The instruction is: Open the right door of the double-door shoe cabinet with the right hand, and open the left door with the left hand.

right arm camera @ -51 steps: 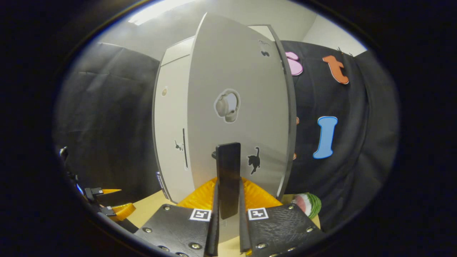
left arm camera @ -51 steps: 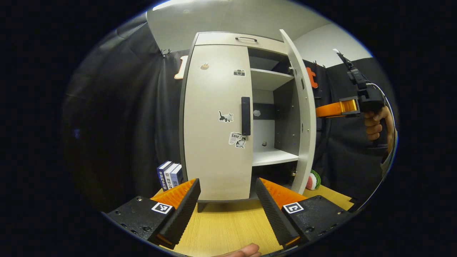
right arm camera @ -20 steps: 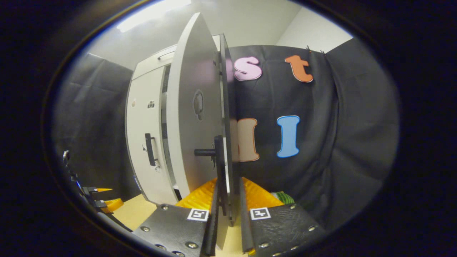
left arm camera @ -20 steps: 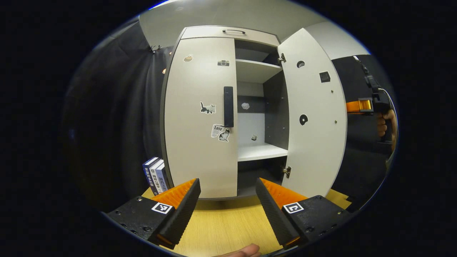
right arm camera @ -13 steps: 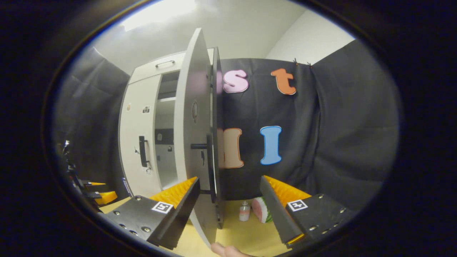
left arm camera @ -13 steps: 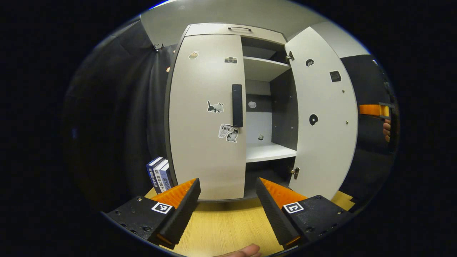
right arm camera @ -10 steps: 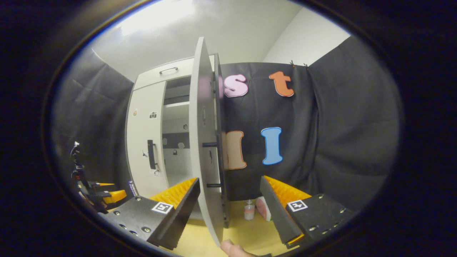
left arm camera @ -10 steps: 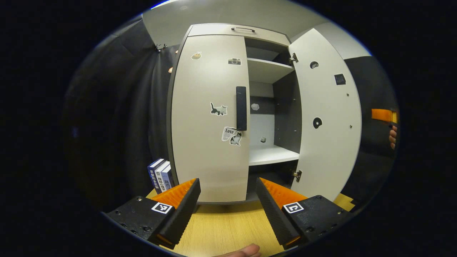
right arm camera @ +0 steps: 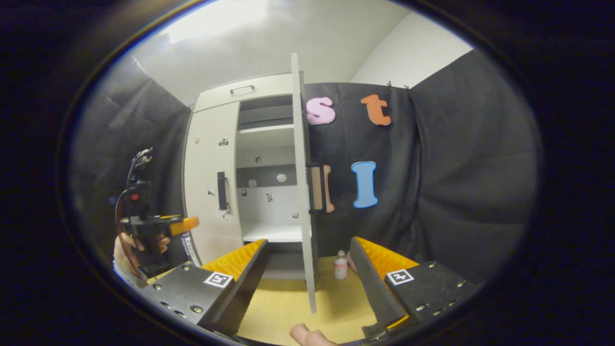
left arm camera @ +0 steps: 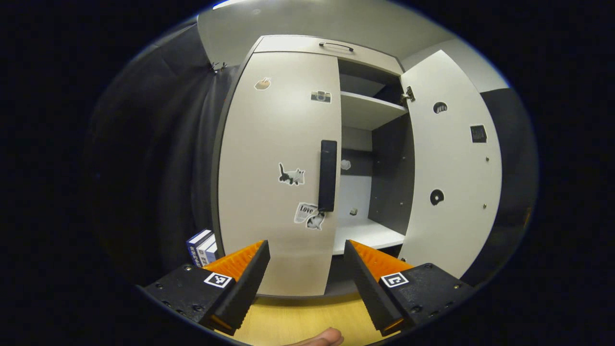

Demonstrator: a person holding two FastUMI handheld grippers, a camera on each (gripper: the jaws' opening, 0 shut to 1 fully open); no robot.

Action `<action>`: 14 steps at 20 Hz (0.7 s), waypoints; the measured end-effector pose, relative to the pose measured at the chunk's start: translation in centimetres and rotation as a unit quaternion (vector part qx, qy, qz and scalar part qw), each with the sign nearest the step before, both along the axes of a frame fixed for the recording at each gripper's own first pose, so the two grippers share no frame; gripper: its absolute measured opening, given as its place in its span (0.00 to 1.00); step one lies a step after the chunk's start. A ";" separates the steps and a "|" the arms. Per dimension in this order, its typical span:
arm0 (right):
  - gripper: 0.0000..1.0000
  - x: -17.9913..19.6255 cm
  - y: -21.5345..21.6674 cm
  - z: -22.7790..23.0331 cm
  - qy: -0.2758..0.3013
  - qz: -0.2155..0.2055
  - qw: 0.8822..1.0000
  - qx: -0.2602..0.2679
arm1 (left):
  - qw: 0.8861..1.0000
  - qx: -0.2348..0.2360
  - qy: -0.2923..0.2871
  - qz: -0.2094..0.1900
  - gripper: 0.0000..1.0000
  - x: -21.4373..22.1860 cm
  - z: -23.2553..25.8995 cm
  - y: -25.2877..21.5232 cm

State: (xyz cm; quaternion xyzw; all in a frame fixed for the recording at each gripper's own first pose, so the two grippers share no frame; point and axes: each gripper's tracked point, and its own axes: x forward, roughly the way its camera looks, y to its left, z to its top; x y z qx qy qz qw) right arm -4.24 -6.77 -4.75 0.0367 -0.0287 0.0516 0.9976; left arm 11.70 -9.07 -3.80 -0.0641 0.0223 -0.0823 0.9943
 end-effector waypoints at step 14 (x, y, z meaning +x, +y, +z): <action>1.00 -2.6 2.0 -3.9 0.025 0.010 0.999 -0.022 | 1.000 -0.017 -0.012 0.011 0.92 14.0 4.7 -2.4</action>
